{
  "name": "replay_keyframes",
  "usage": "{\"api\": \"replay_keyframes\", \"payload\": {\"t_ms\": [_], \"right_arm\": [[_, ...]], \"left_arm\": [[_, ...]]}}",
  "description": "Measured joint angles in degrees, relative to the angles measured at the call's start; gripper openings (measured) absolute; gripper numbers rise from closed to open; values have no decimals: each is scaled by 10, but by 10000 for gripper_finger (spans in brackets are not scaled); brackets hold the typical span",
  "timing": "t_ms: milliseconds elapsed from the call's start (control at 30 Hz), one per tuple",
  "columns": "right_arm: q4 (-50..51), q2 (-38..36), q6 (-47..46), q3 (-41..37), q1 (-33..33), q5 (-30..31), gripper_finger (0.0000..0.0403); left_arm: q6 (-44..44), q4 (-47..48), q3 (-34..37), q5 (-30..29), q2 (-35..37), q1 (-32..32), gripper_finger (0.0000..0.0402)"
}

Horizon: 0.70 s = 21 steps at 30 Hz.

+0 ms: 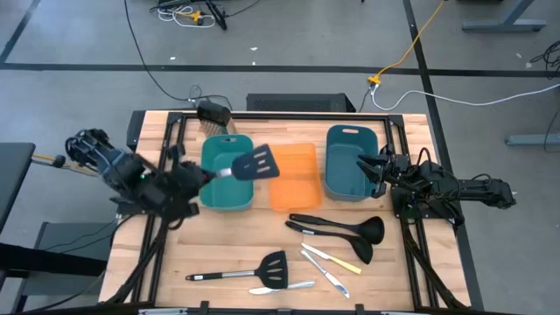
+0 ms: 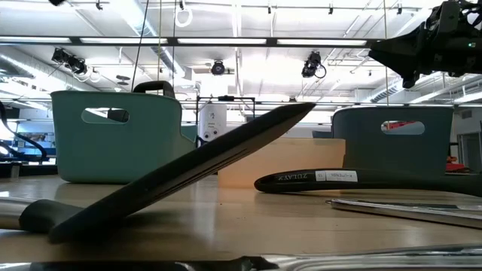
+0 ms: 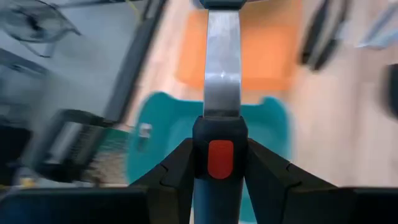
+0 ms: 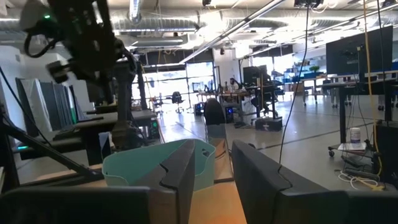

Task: Pick & Place Kitchen Items
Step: Put the dark gray spatula into the green bin

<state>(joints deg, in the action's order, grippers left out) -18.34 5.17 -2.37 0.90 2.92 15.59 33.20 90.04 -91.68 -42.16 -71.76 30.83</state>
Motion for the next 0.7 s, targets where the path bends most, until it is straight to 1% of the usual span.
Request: {"api": "replay_keyframes", "payload": {"t_ms": [200,367,567,700], "right_arm": [[3,0,-2,0,0,0,116],[4,0,-2,0,0,0,116],[4,0,-1,0,0,0,116],[4,0,-1,0,0,0,116]], "left_arm": [[-181,0,9,-30,2,-126,119],[-281,0,33,-58,2,-215,119],[-410,0,88,-118,2,-294,119],[-476,-2,127,-145,2,-323,119]]}}
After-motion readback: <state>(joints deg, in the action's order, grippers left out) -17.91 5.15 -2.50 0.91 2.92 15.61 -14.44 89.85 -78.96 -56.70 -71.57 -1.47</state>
